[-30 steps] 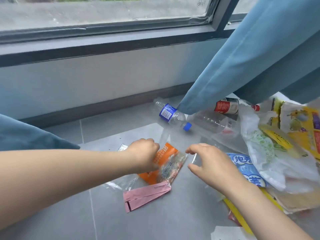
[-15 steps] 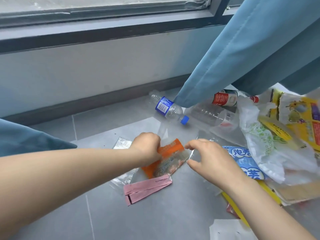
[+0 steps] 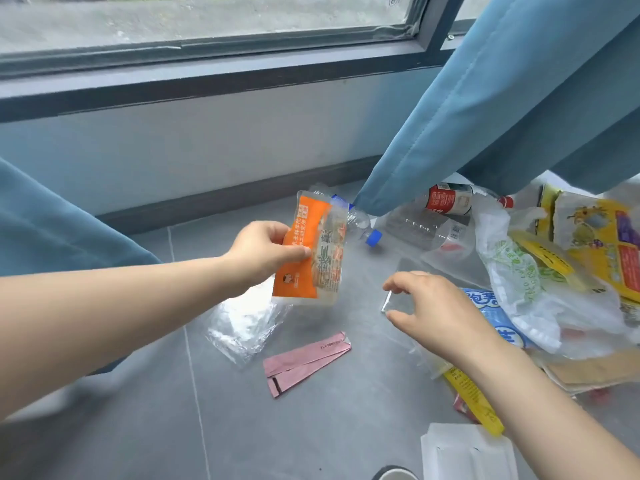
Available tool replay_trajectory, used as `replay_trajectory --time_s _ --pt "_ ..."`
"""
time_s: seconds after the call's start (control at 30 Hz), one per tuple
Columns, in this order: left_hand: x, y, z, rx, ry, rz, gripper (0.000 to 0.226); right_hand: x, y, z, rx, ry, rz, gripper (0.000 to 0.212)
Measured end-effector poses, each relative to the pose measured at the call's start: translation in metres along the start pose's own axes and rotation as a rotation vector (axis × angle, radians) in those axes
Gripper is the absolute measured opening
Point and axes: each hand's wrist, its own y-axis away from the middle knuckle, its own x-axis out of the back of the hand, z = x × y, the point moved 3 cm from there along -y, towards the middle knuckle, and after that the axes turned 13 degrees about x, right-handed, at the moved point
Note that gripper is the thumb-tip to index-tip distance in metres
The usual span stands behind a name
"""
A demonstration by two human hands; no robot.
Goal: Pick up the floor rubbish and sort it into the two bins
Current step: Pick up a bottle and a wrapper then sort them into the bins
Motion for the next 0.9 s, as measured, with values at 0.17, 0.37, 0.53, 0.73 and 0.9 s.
replay_trajectory --time_s 0.17,0.37,0.53,0.73,0.9 --pt "-0.01 0.022 -0.031 0.095 -0.327 -0.171 0.011 0.007 0.004 -0.003 0.006 0.007 0.012 0.037" --pt "-0.041 0.031 -0.083 0.063 -0.737 -0.218 0.03 0.006 0.001 -0.007 0.004 0.018 0.015 0.037" --pt "-0.048 0.025 -0.09 -0.143 -0.913 -0.121 0.025 -0.009 -0.009 -0.004 -0.007 0.057 -0.072 0.039" --pt "-0.058 0.021 -0.096 -0.316 -1.128 -0.078 0.038 -0.009 -0.041 -0.001 0.001 0.1 -0.111 0.042" --pt "-0.059 0.018 -0.095 -0.253 -1.173 -0.111 0.039 -0.012 -0.056 0.0 0.012 0.095 -0.11 0.042"
